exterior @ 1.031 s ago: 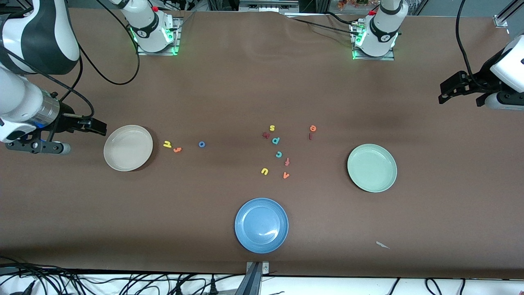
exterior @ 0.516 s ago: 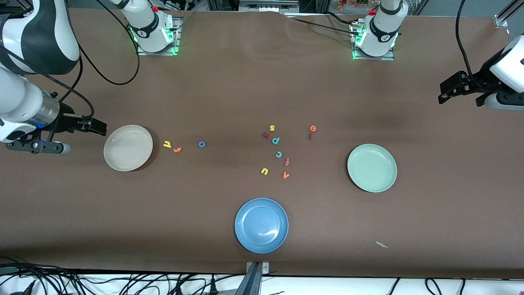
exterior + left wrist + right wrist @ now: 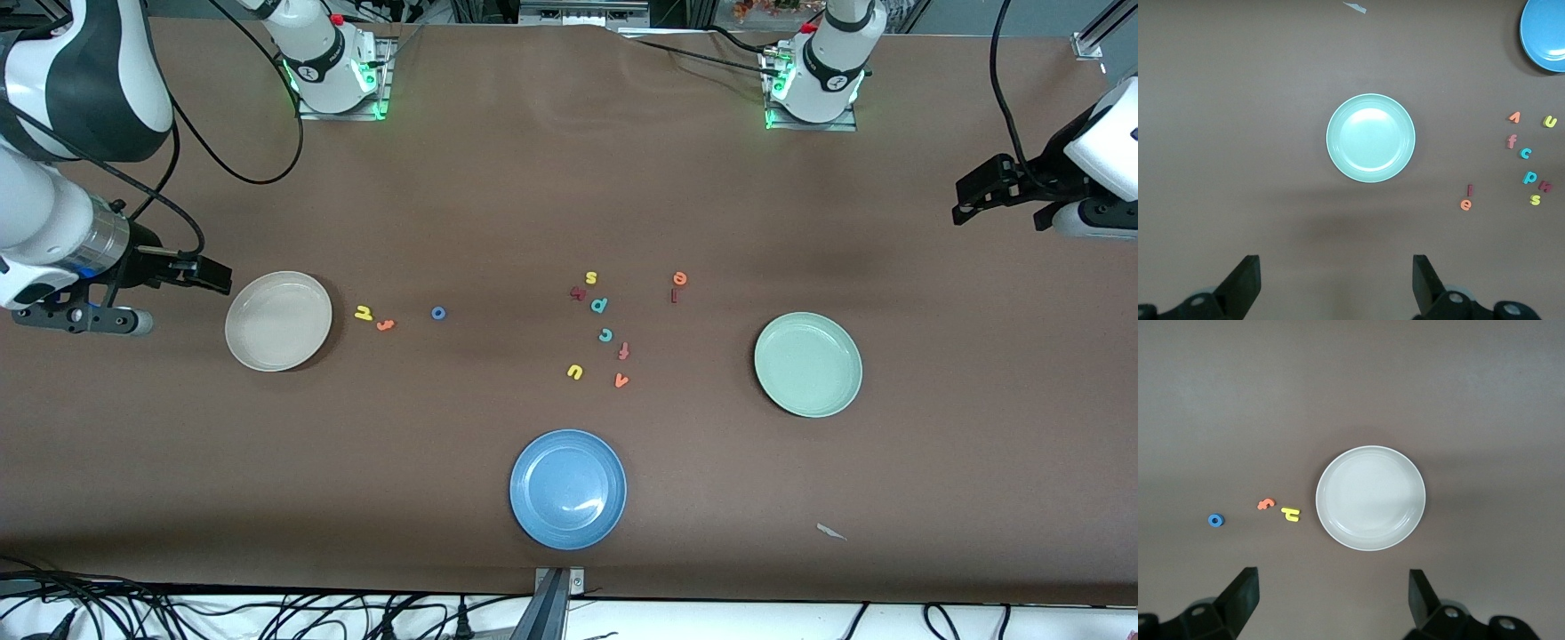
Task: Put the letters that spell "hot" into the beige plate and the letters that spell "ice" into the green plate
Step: 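Reach the right gripper to the blue ring while the left gripper reaches the red letter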
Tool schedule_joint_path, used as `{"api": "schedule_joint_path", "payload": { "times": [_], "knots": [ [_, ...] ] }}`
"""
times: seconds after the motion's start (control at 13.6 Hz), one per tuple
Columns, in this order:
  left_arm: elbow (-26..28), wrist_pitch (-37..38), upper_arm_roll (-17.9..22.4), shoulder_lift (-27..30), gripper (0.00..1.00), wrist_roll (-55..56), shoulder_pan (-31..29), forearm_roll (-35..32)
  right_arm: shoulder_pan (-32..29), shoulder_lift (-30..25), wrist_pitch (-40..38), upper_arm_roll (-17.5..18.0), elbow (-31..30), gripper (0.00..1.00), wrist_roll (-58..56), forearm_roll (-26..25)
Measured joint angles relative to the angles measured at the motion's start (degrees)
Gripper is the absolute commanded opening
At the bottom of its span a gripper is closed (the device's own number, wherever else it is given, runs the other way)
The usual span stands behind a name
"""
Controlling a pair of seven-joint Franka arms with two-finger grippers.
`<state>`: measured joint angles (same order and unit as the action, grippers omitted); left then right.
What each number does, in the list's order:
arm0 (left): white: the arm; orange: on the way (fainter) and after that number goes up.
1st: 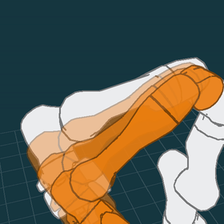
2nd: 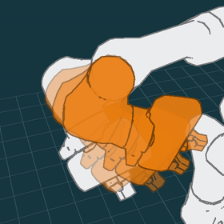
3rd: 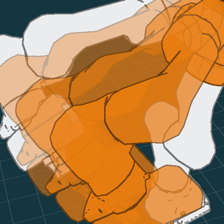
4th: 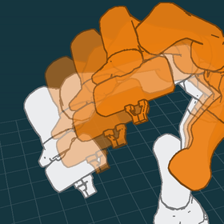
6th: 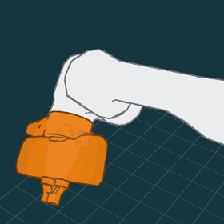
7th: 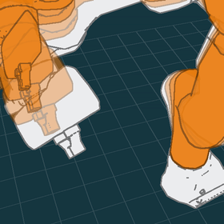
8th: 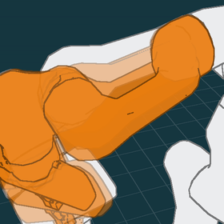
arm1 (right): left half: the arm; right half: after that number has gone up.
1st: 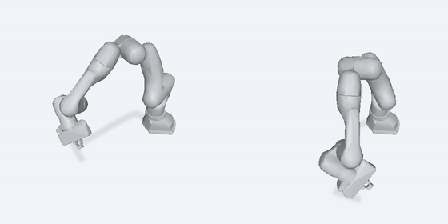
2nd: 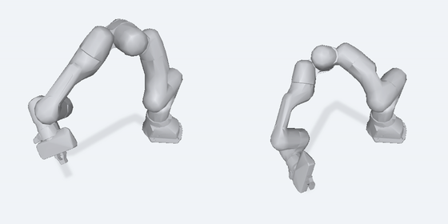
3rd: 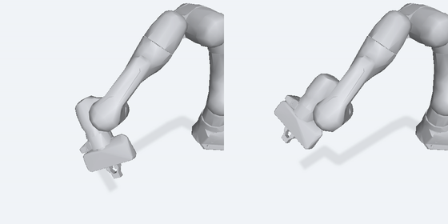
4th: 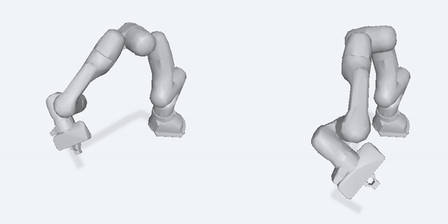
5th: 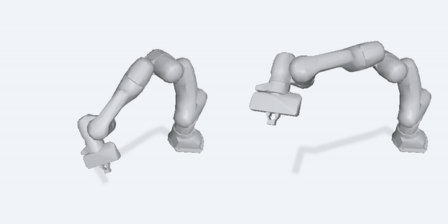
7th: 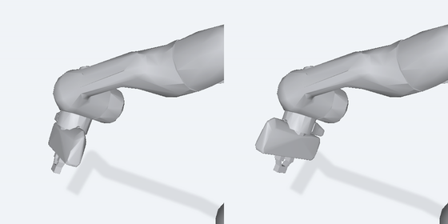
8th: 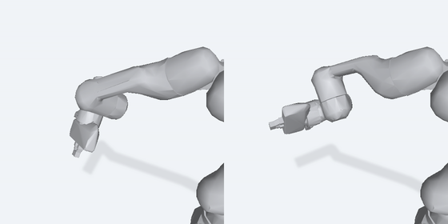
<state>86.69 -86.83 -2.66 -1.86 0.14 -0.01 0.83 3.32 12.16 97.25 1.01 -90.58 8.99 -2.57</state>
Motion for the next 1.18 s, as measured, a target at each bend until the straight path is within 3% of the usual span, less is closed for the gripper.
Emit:
{"api": "schedule_joint_path", "payload": {
  "times": [0.66, 0.96, 1.18],
  "knots": [
    [0.05, 1.7, -0.09, -0.17, 1.0, 0.0, 0.02, 0.0, 0.39, 0.01, 0.03, 1.63, 0.0, 0.99, 3.88, 0.02],
    [0.07, 1.73, -0.11, -0.21, 1.0, 0.0, 0.02, 0.0, 6.33, 1.18, 2.05, 2.66, -0.3, 0.99, 13.49, 0.11],
    [0.09, 1.74, -0.08, -0.27, 1.0, 0.0, 0.01, 0.0, 11.87, 5.02, 6.51, 2.77, -0.65, 0.99, 21.1, 1.25]
  ]
}}
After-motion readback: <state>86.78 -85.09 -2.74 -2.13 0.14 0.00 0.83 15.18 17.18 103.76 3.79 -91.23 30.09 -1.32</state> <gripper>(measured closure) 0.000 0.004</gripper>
